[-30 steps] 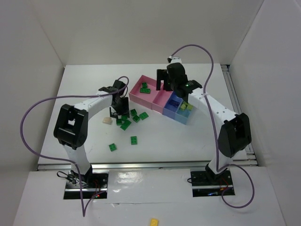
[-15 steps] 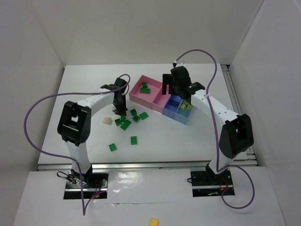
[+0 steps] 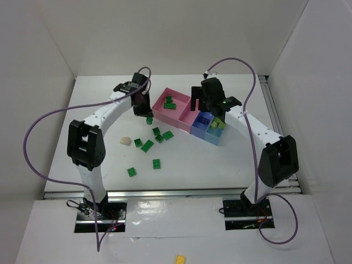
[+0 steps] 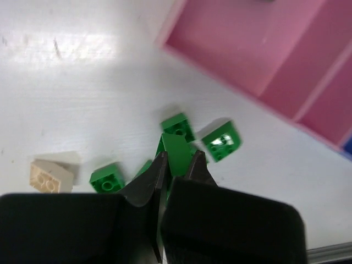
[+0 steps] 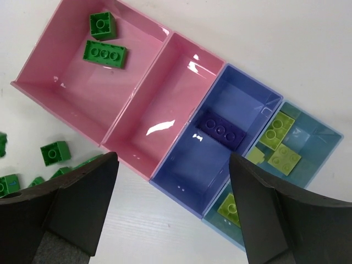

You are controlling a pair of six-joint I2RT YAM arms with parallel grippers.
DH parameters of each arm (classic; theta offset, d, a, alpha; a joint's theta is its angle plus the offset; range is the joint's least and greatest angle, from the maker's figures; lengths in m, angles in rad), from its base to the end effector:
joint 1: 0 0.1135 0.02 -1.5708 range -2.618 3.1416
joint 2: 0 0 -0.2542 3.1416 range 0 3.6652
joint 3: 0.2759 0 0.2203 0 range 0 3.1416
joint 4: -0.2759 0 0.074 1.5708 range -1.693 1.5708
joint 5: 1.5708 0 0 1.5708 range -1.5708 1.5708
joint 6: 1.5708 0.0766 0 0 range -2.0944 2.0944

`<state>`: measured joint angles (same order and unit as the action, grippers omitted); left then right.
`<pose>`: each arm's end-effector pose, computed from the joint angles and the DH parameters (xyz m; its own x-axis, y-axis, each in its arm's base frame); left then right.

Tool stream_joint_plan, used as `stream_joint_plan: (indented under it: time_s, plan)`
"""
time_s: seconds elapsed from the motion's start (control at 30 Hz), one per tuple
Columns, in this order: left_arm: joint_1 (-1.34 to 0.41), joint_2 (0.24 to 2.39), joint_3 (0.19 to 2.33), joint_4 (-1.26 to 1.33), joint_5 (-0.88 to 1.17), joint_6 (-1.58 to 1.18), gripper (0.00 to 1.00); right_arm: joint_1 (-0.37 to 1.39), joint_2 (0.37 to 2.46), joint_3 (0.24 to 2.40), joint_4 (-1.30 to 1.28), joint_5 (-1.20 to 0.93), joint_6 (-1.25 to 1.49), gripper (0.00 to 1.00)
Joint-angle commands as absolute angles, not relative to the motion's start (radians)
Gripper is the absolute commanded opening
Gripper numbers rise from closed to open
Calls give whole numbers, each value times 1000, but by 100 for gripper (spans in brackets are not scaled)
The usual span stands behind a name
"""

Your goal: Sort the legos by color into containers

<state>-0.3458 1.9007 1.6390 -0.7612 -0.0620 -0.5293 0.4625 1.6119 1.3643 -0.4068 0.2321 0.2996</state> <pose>0.3789 -0.1315 0.2287 -0.8487 -0.2299 -0.4763 -0.1397 0.9660 -0.2174 0.3377 0.1487 0.2833 -0.6004 0.0216 -0.7994 -0.0980 0.9901 0.1004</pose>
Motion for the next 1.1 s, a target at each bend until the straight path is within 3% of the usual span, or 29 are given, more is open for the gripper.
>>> stream_joint_plan:
  time_s: [0.0, 0.17, 0.3, 0.37, 0.4, 0.43, 0.47, 0.63, 0.9, 1.07]
  plan:
    - [-347, 1900, 1770, -770, 31, -554, 0, 462, 1539, 1345, -414, 236, 318, 88]
    - [-347, 2018, 1983, -749, 110, -586, 0, 492, 1471, 1241, -414, 154, 337, 88]
    - [-347, 2173, 2130, -739, 156, -609, 1, 630, 1453, 1146, -375, 71, 385, 91]
    - [-347, 2212, 2196, -739, 167, -621, 14, 698, 1453, 1082, -347, 71, 425, 92]
    - [-347, 2227, 2215, -739, 176, -621, 26, 766, 1453, 1066, -316, 71, 437, 94]
    - [-347, 2241, 2233, -739, 186, -621, 39, 796, 1453, 1054, -301, 71, 448, 95]
    - [-347, 2250, 2246, -739, 186, -611, 62, 825, 1474, 1054, -284, 71, 448, 97]
    - [-347, 2157, 2211, -781, 123, -575, 91, 963, 1594, 1123, -253, 71, 437, 98]
    - [-290, 1844, 1885, -856, -58, -598, 91, 1057, 1837, 1250, -270, 72, 449, 97]
    - [-223, 1625, 1617, -877, -107, -655, 89, 1080, 1901, 1250, -279, 138, 494, 82]
